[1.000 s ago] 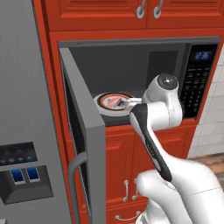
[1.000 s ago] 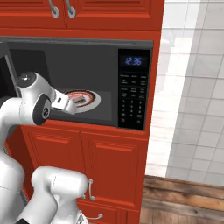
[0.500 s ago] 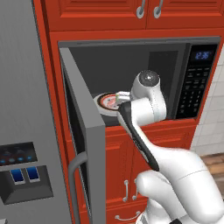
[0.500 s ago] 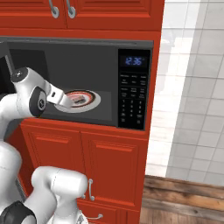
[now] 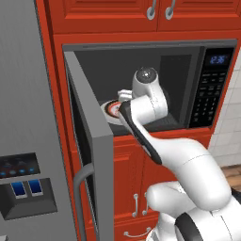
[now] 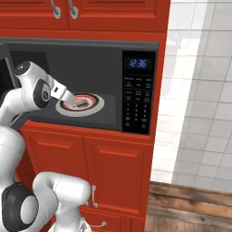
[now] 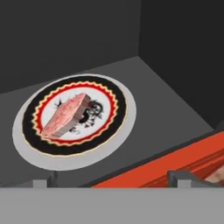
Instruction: Pick the steak from the microwave and place it on plate located on the counter.
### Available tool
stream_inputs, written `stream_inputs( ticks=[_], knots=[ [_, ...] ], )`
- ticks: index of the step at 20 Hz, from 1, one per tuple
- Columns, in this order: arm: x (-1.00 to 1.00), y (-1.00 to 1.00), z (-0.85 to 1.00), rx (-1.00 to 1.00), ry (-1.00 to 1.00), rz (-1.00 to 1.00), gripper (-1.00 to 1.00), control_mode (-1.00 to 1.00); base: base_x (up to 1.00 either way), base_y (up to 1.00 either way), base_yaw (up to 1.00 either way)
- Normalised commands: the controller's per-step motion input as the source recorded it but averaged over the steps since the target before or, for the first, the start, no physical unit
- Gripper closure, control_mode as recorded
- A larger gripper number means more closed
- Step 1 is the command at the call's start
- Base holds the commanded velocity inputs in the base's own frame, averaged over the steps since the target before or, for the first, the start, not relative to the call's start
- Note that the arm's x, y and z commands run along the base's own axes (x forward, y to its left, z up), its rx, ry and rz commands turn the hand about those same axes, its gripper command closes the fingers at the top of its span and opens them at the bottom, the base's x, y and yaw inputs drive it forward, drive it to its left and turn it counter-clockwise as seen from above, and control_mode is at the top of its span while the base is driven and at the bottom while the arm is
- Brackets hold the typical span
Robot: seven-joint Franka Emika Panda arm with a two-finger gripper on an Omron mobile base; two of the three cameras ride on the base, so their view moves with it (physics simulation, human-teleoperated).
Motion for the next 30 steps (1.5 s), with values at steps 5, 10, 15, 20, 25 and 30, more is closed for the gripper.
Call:
stream_inputs(
  ticks=[5,10,15,20,25,30],
  knots=[
    [0.26,0.00,-0.22,0.00,0.00,-0.02,-1.00,-1.00,0.00,0.00,0.00],
    [0.23,0.00,-0.56,0.00,0.00,0.00,-1.00,-1.00,0.00,0.00,0.00],
    [0.24,0.03,-0.16,0.01,0.00,0.00,-1.00,-1.00,0.00,0.00,0.00],
    [0.37,0.12,0.12,0.01,0.03,-0.01,-1.00,-1.00,0.00,0.00,0.00],
    [0.42,0.18,0.04,0.00,0.09,-0.01,-1.00,-1.00,0.00,0.00,0.00],
    [0.20,0.05,-0.05,0.00,0.07,0.00,-1.00,-1.00,0.00,0.00,0.00]
  ],
)
